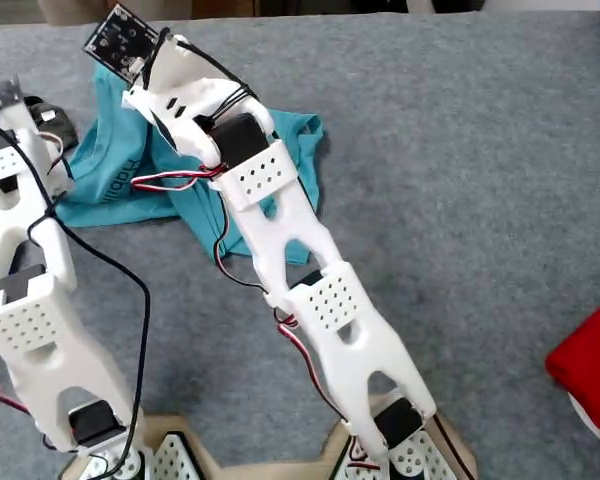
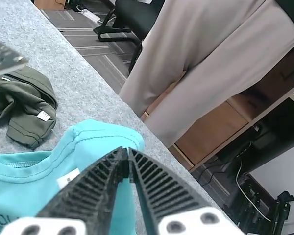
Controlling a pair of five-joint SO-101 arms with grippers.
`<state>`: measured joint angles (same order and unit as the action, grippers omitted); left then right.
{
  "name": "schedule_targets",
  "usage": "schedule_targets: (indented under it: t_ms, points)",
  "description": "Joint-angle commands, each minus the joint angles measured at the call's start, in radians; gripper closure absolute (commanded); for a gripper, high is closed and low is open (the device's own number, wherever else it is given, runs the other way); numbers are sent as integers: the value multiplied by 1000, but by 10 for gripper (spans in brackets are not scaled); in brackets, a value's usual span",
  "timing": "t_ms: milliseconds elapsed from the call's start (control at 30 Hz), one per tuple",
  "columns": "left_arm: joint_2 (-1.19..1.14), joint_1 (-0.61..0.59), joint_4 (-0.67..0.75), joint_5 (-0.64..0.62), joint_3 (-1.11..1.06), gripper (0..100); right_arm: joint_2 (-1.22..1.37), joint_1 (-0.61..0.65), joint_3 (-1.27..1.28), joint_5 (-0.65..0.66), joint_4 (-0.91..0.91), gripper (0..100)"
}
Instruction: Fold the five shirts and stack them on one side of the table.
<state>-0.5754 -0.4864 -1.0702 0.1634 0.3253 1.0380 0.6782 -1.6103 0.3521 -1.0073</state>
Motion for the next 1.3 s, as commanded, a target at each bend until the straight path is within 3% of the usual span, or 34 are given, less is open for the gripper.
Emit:
schedule_targets:
  t_ms: [0,200,600,767,1067,1267]
  points:
    - [-18,20,61,40,-5,981,-143,15,-54,-18,-2,993]
    - [-101,17,12,107,15,981,-165,10,-58,-18,-58,993]
    - [-139,20,-451,198,86,981,-174,-4,-58,-18,-66,993]
    - [-139,20,-617,318,84,981,-174,-1,-58,-18,-66,993]
    - [-91,-43,-664,315,143,981,-183,8,-58,-18,-66,993]
    - [79,-118,-667,219,293,981,-206,64,-50,-12,-49,993]
